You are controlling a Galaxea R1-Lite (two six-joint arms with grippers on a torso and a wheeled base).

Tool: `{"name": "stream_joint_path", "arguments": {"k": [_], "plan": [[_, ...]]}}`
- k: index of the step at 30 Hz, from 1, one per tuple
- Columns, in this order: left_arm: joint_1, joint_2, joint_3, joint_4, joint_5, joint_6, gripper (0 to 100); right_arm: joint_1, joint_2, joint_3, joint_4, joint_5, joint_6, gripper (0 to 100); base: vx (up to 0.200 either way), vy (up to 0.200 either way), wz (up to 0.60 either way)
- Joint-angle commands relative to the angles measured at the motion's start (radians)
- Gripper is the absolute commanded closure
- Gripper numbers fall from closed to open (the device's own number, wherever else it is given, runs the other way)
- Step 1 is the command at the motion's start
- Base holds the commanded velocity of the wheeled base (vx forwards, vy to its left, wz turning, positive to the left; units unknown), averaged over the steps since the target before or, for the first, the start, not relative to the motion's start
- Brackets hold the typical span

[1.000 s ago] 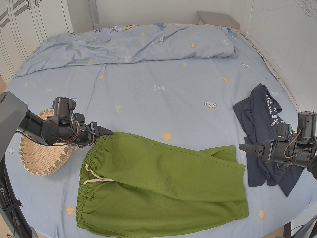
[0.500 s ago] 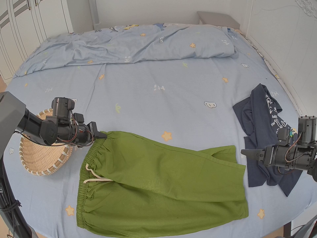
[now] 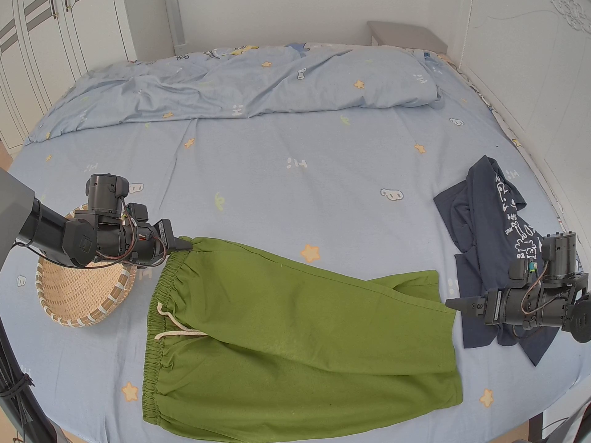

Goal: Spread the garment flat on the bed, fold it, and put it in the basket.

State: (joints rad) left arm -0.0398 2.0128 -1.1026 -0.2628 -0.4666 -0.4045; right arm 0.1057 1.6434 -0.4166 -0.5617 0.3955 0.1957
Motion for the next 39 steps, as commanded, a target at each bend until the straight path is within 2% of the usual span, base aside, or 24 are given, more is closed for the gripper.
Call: {"name": "stream_joint_path", "arguments": {"k": [1,7,24,25,28,39], "plan": [[0.000,-0.012,0.001,-0.001,0.000,-0.001,100,0.003,0.059,0.010,-0.006,0.006,-0.001,0,0.000,0.000,0.00],[0.000,-0.011,0.000,-0.001,0.000,-0.001,100,0.023,0.108,0.005,-0.020,0.002,0.002,0,0.000,0.000,0.00],[-0.006,-0.012,0.001,-0.001,-0.001,0.001,100,0.054,0.225,0.027,-0.218,0.003,0.011,0,0.000,0.000,0.00],[-0.006,-0.012,0.001,-0.001,0.000,0.001,100,0.054,0.227,0.027,-0.227,0.003,0.022,100,0.000,0.000,0.00],[-0.006,-0.012,0.001,-0.001,-0.001,0.001,100,0.057,0.227,0.028,-0.236,0.003,0.045,100,0.000,0.000,0.00],[-0.002,-0.014,0.004,-0.001,0.000,0.001,100,0.051,0.222,0.035,-0.247,0.003,0.045,100,0.000,0.000,0.00]]}}
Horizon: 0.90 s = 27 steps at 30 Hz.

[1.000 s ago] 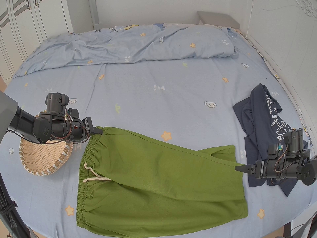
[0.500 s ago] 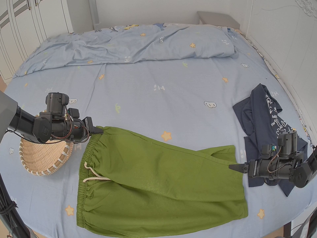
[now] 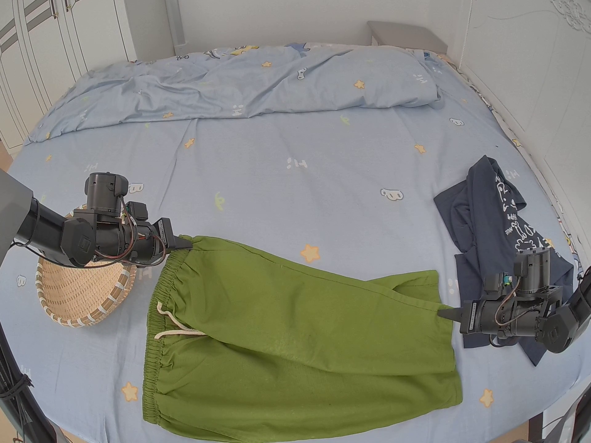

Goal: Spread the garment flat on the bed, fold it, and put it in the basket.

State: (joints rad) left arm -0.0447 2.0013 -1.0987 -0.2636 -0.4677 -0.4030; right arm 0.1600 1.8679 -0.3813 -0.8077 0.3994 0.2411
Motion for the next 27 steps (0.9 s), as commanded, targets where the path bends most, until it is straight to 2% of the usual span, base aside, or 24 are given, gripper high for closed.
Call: {"name": "stream_joint_path", "arguments": {"k": [1,8,9,17,23,27], "plan": [[0.003,-0.004,0.000,0.000,0.000,0.000,100,-0.005,-0.009,-0.004,-0.001,-0.001,0.000,100,0.000,0.000,0.00],[0.006,-0.045,0.007,0.000,0.000,-0.004,100,0.010,-0.078,-0.038,-0.065,-0.004,-0.003,100,0.000,0.000,0.00],[0.008,-0.073,0.008,0.000,0.000,-0.004,100,0.047,-0.127,-0.091,-0.059,-0.013,-0.002,100,0.000,0.000,0.00],[0.035,-0.107,0.005,-0.002,0.000,-0.002,100,0.058,-0.167,-0.369,0.216,-0.051,-0.013,100,0.000,0.000,0.00],[0.048,-0.114,0.002,-0.003,0.000,-0.004,100,0.067,-0.153,-0.531,0.288,-0.053,-0.013,100,0.000,0.000,0.00],[0.068,-0.121,0.003,-0.045,-0.002,-0.007,100,0.056,-0.104,-0.706,0.406,-0.054,-0.014,100,0.000,0.000,0.00]]}}
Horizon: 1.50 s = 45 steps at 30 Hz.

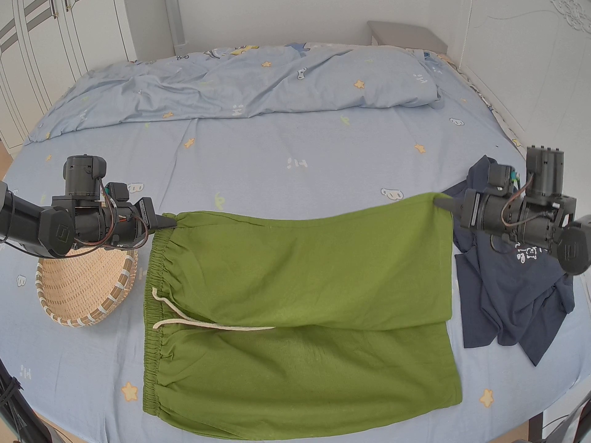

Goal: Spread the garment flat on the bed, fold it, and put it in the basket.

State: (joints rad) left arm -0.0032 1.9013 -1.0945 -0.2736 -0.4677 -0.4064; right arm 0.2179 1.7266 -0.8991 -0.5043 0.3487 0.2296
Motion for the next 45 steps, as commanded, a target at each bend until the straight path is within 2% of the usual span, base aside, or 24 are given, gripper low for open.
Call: {"name": "stream_joint_path", "arguments": {"k": [1,10,23,45], "plan": [[0.031,-0.019,0.001,-0.050,-0.002,-0.005,100,-0.003,0.053,-0.222,0.121,-0.005,-0.004,100,0.000,0.000,0.00],[0.055,-0.007,-0.016,-0.150,-0.009,-0.008,100,-0.002,0.180,-0.434,0.197,-0.050,-0.042,100,0.000,0.000,0.00],[0.072,0.038,-0.019,-0.211,-0.008,0.000,100,-0.015,0.324,-0.606,0.155,-0.051,-0.044,100,0.000,0.000,0.00],[0.080,0.139,-0.022,-0.345,-0.002,0.000,100,-0.037,0.442,-0.733,0.148,-0.051,-0.036,100,0.000,0.000,0.00]]}}
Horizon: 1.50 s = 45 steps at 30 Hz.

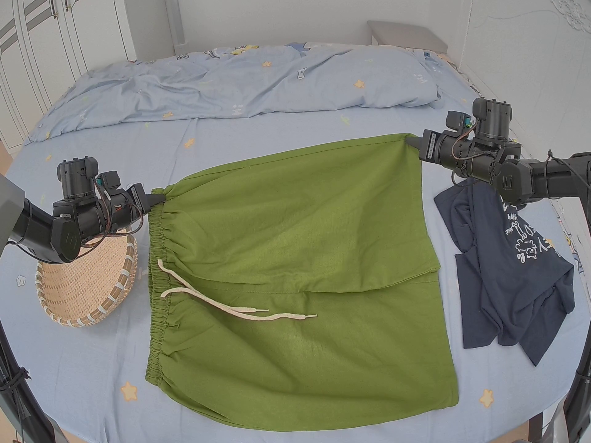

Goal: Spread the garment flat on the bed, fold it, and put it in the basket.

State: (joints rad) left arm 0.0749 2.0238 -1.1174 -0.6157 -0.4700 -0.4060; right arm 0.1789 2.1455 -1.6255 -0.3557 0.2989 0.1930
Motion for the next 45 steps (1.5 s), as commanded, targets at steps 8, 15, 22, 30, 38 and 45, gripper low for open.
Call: {"name": "stream_joint_path", "arguments": {"k": [8,15,22,30,38,45], "plan": [[-0.001,0.033,-0.007,-0.009,0.002,-0.001,0,0.007,0.071,-0.016,0.001,-0.001,0.002,0,0.000,0.000,0.00],[-0.010,0.046,-0.002,-0.059,0.002,-0.001,0,0.014,0.083,-0.014,0.004,-0.001,0.002,0,0.000,0.000,0.00],[-0.032,-0.008,0.047,-0.091,0.004,-0.007,0,0.002,-0.001,0.049,0.057,0.000,0.022,0,0.000,0.000,0.00],[-0.096,-0.260,0.272,-0.094,0.004,-0.019,0,-0.022,-0.288,0.501,0.098,0.054,0.117,0,0.000,0.000,0.00],[-0.107,-0.502,0.705,-0.099,-0.018,-0.117,0,-0.007,-0.559,1.132,-0.112,0.161,0.120,0,0.000,0.000,0.00],[-0.056,-0.513,0.938,-0.101,-0.064,-0.128,0,0.025,-0.578,1.354,-0.266,0.158,0.125,0,0.000,0.000,0.00]]}}
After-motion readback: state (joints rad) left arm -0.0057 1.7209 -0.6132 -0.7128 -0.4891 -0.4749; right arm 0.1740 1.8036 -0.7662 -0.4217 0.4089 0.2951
